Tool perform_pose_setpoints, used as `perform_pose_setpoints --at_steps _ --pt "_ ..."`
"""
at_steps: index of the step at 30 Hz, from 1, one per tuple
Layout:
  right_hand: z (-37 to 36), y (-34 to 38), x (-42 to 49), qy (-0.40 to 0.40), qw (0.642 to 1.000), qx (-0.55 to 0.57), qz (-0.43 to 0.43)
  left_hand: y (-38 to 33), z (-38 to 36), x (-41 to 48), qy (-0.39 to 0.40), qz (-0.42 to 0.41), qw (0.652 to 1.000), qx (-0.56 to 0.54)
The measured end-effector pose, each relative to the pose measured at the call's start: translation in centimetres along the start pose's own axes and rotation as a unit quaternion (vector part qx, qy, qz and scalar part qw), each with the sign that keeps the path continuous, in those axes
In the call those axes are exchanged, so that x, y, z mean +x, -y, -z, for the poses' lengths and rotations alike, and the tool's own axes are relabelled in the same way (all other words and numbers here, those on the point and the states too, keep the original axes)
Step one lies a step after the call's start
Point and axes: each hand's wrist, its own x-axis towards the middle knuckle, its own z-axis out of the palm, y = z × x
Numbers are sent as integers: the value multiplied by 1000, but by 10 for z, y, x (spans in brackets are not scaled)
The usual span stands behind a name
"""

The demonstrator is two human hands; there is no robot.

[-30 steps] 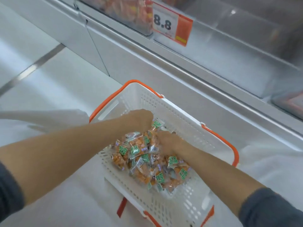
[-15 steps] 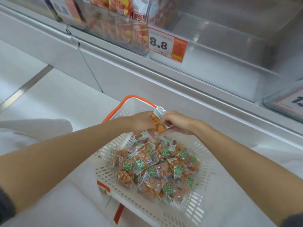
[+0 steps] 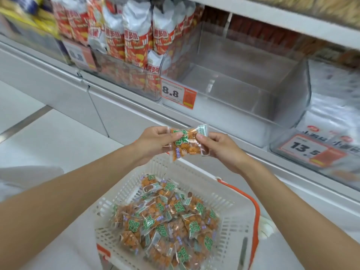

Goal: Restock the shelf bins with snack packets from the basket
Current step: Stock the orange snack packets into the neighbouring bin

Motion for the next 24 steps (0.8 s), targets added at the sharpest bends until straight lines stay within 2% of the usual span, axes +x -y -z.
perform_pose_setpoints --at_steps 2,4,6,8,12,14,18,21,24 --pt "0 6 -1 -2 999 40 13 -10 -2 -1 1 -18 1000 -21" --pt "1 10 -2 30 999 29 25 -21 -3 -2 -13 -33 999 -17" --pt "2 16 -1 39 997 -41 42 -34 -3 -3 -16 -73 994 76" --pt "0 24 1 -3 995 -71 77 -51 -4 -4 1 -115 981 159" --pt "3 40 4 -12 985 -112 127 -81 -12 2 40 -134 965 223" --pt "8 50 4 -30 983 -117 141 -96 -18 7 31 -146 965 216" --pt "21 76 7 -125 977 -83 152 -133 -27 15 -10 -149 979 140" --pt "28 89 12 -129 983 -22 129 -153 -27 22 -8 -124 970 207" --pt "36 104 20 -143 981 5 135 -172 -23 31 9 -130 971 202"
